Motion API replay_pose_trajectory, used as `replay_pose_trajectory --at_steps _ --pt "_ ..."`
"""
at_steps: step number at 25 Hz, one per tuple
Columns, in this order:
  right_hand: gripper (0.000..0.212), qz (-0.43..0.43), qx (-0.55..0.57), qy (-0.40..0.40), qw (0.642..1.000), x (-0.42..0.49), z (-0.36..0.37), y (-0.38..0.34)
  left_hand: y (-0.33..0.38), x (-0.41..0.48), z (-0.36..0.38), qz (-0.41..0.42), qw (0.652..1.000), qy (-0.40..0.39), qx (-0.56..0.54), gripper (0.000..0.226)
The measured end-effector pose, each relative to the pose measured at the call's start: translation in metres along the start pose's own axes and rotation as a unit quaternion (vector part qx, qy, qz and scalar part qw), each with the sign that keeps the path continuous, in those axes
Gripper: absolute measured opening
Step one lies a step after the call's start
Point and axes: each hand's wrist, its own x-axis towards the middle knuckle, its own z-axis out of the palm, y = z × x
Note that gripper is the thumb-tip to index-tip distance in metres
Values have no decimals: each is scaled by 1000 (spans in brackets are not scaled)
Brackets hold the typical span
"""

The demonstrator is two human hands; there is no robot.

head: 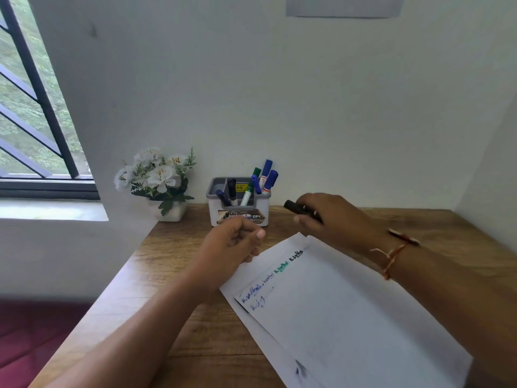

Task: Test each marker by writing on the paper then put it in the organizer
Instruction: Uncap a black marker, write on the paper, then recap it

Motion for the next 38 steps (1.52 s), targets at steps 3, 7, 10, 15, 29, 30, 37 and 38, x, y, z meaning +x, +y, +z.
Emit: replay_pose_trajectory --at_steps 3,7,10,15,29,30,37,38 --pt "9 -66 0 -42 997 -37 -5 -40 9 -6 5 12 999 -30 -40 31" --pt "17 -44 40 -30 998 -72 5 -55 18 -13 15 32 995 -85 -37 21" --pt "22 -32 45 -15 998 -78 10 -51 22 -17 20 39 991 -121 -39 18" --pt "22 -26 60 -9 998 -80 17 -45 23 -19 23 44 990 -130 -36 23" --pt "24 142 330 -4 933 -84 -10 -29 22 -12 8 -65 983 -7 -169 15" --pt "24 161 390 1 907 -84 -11 -29 21 -12 7 -65 985 -13 -160 20" --pt "27 243 734 -48 633 -86 -11 -40 18 -8 2 -100 993 -31 -59 17" --pt "24 246 718 -52 649 -86 -7 -43 17 -7 1 -106 993 -35 -24 16"
